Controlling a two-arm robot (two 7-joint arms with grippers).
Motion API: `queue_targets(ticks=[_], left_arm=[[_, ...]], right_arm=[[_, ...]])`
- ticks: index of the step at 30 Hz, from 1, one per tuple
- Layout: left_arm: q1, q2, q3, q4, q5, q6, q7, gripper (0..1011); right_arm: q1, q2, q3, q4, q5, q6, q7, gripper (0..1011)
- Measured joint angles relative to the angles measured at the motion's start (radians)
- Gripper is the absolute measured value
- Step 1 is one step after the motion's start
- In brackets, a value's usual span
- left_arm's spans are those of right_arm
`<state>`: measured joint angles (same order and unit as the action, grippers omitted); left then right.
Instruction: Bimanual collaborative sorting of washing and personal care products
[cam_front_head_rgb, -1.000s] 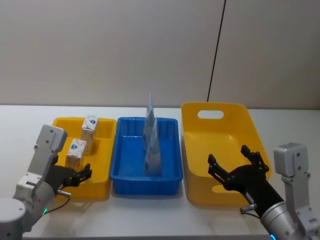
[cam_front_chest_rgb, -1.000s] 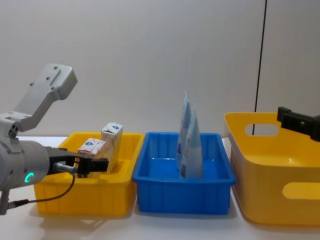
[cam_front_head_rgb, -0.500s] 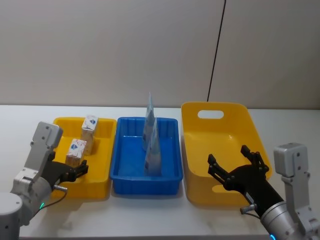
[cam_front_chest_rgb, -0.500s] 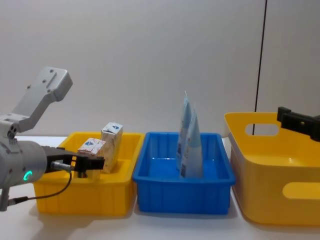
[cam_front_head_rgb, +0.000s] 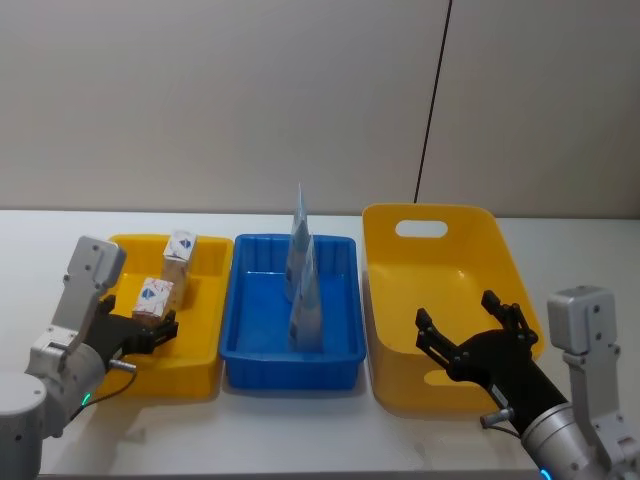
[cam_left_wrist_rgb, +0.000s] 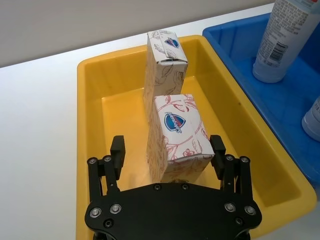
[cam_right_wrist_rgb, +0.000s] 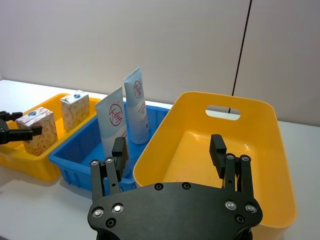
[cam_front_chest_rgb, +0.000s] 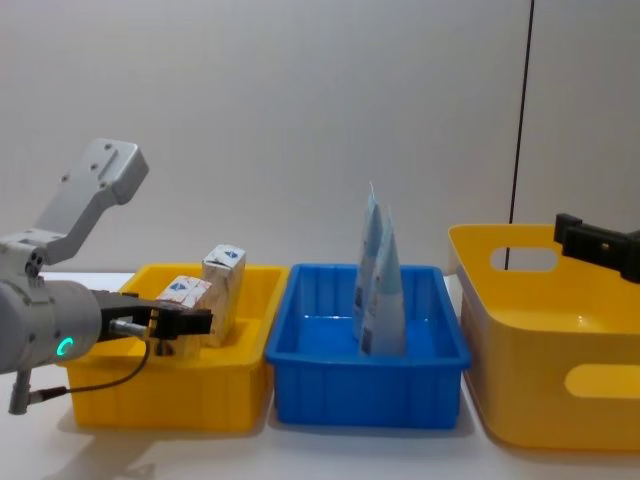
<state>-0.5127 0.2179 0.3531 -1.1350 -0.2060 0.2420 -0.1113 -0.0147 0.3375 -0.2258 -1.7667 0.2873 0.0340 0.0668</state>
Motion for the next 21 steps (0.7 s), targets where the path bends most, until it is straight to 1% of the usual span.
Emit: queue_targets(ticks=[5,7,9,11,13,14,18,19,20,21], left_arm=[[-0.020,-0.010,-0.001,0.039,0.002,-0.018,-0.012,906],[-0.028,-0.013,-0.002,0.054,0.003,-0.026,-0.017,837],[-0.032,-0.016,-0.003,0.064,0.003,-0.029,-0.020,809],[-0.037,-0.019,-0.004,0.073,0.005,-0.034,-0.024,731],[-0.040,-0.020,-0.005,0.078,0.005,-0.036,-0.026,688],[-0.042,-0.022,-0.005,0.083,0.006,-0.037,-0.028,632],[-0.045,-0.024,-0.008,0.090,0.009,-0.039,-0.030,547],[-0.046,-0.024,-0.008,0.091,0.009,-0.039,-0.031,474],[-0.046,-0.025,-0.009,0.091,0.010,-0.039,-0.031,474],[-0.046,-0.025,-0.010,0.091,0.010,-0.039,-0.032,410]], right_arm=[[0.000,0.000,0.000,0.000,0.000,0.000,0.000,1000],[0.000,0.000,0.000,0.000,0.000,0.000,0.000,1000],[0.000,0.000,0.000,0.000,0.000,0.000,0.000,1000],[0.000,0.000,0.000,0.000,0.000,0.000,0.000,1000],[0.000,0.000,0.000,0.000,0.000,0.000,0.000,1000],[0.000,0.000,0.000,0.000,0.000,0.000,0.000,1000],[0.000,0.000,0.000,0.000,0.000,0.000,0.000,1000],[0.000,0.000,0.000,0.000,0.000,0.000,0.000,1000],[0.000,0.000,0.000,0.000,0.000,0.000,0.000,1000],[0.000,0.000,0.000,0.000,0.000,0.000,0.000,1000]])
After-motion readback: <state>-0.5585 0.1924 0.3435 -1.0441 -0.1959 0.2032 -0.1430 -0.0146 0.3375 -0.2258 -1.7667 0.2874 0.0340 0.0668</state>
